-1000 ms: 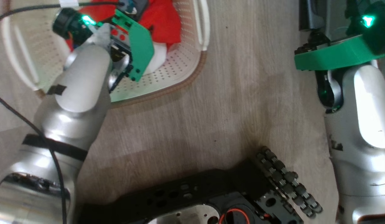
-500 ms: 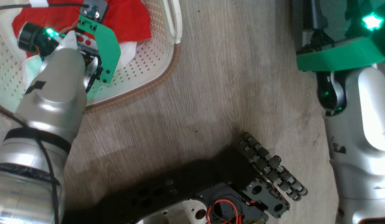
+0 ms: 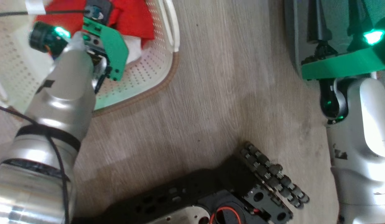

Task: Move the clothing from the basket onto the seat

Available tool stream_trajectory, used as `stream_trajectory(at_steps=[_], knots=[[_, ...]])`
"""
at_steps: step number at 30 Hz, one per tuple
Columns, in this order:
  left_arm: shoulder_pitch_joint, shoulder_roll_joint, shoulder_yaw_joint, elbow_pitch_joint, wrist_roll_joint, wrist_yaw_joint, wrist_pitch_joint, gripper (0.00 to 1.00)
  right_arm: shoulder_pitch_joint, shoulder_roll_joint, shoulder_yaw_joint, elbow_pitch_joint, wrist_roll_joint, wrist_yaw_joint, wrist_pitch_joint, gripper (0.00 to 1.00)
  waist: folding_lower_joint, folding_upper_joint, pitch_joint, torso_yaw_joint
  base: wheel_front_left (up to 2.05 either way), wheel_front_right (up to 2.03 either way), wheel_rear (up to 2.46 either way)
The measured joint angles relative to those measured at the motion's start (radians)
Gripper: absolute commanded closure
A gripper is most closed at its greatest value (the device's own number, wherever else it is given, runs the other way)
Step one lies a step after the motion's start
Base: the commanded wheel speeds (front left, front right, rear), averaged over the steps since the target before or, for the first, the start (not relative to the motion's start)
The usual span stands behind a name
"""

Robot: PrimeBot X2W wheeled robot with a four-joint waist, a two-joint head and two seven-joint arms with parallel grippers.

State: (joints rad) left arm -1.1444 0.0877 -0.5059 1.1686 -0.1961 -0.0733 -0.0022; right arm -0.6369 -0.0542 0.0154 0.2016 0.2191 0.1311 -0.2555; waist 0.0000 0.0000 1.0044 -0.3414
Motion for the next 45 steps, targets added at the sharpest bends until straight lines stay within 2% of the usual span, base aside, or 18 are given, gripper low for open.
stream_trajectory(at_steps=[8,14,19,25,31,37,45], knots=[[0.118,-0.038,0.028,-0.02,-0.101,-0.024,-0.173,1.0,0.124,0.001,-0.059,0.039,-0.07,0.0,0.0,0.0,-0.0001,0.0001,-0.182,0.068,0.0,0.0,0.0],[0.219,-0.044,0.062,-0.068,-0.166,-0.029,-0.235,1.0,0.198,0.001,-0.084,0.063,-0.098,0.0,0.0,0.0,-0.0001,0.0001,-0.324,0.115,0.0,0.0,0.0],[0.345,-0.044,0.119,-0.213,-0.199,-0.013,-0.246,1.0,0.285,-0.006,-0.09,0.081,-0.113,0.0,0.0,0.0,-0.0002,0.0001,-0.471,0.16,0.0,0.0,0.0],[0.569,-0.016,0.194,-0.461,-0.194,0.011,-0.246,1.0,0.371,-0.021,-0.096,0.093,-0.114,0.0,0.0,0.0,-0.0002,0.0001,-0.629,0.216,0.0,0.0,0.0],[0.777,-0.009,0.275,-0.642,-0.175,0.026,-0.246,1.0,0.441,-0.035,-0.09,0.105,-0.114,0.0,0.0,0.0,-0.0002,0.0001,-0.761,0.269,0.0,0.0,0.0],[0.916,-0.01,0.34,-0.732,-0.151,0.03,-0.246,1.0,0.523,-0.044,-0.097,0.124,-0.122,0.0,0.0,0.0,-0.0002,0.0001,-0.877,0.313,0.0,0.0,0.0],[1.01,0.002,0.39,-0.762,-0.116,0.032,-0.246,1.0,0.571,-0.05,-0.071,0.138,-0.123,0.0,0.0,0.0,-0.0002,0.0001,-0.976,0.355,0.0,0.0,0.0]])
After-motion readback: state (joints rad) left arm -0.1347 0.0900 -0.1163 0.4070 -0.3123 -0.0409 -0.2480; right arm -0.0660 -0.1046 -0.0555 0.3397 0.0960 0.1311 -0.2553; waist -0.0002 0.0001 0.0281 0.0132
